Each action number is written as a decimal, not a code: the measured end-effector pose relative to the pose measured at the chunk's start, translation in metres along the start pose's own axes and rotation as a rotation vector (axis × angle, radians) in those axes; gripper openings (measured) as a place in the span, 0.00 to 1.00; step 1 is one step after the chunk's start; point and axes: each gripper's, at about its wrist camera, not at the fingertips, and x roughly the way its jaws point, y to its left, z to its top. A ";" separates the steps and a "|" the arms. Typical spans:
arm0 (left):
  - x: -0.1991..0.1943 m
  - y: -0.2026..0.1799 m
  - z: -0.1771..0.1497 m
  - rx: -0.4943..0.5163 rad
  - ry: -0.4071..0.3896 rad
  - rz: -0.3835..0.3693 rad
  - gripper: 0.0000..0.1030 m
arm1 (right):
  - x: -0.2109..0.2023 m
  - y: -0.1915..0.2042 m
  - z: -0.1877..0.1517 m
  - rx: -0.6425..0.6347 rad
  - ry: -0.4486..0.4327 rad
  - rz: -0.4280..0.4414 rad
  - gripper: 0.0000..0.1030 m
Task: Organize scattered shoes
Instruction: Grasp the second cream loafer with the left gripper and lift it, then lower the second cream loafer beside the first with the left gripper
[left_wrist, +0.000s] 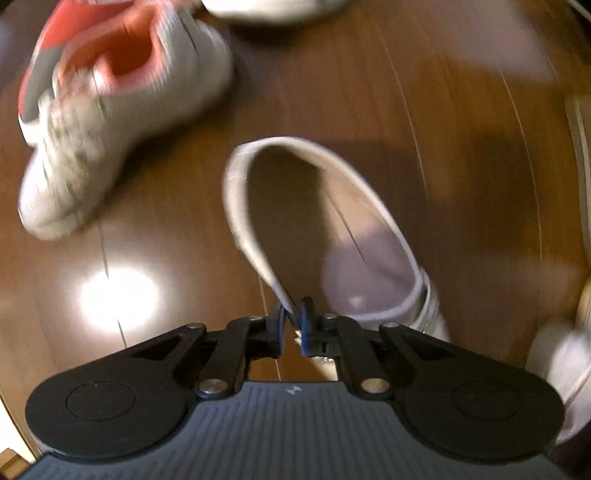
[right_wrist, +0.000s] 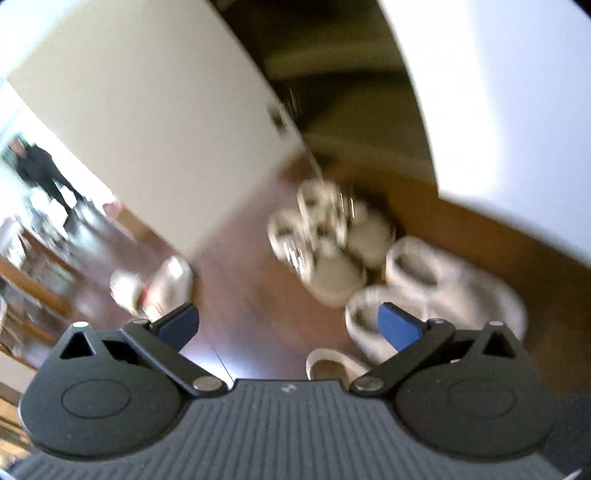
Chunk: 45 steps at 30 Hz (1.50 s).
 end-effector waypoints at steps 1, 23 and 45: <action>0.000 -0.003 -0.010 0.003 -0.017 -0.001 0.10 | -0.039 0.003 0.011 -0.016 -0.072 -0.001 0.99; -0.003 -0.100 -0.100 0.518 -0.096 0.003 0.13 | -0.151 0.041 0.032 -0.116 -0.181 0.111 1.00; 0.006 -0.173 -0.158 0.578 -0.012 -0.075 0.13 | -0.038 -0.066 -0.023 -0.033 0.231 -0.275 1.00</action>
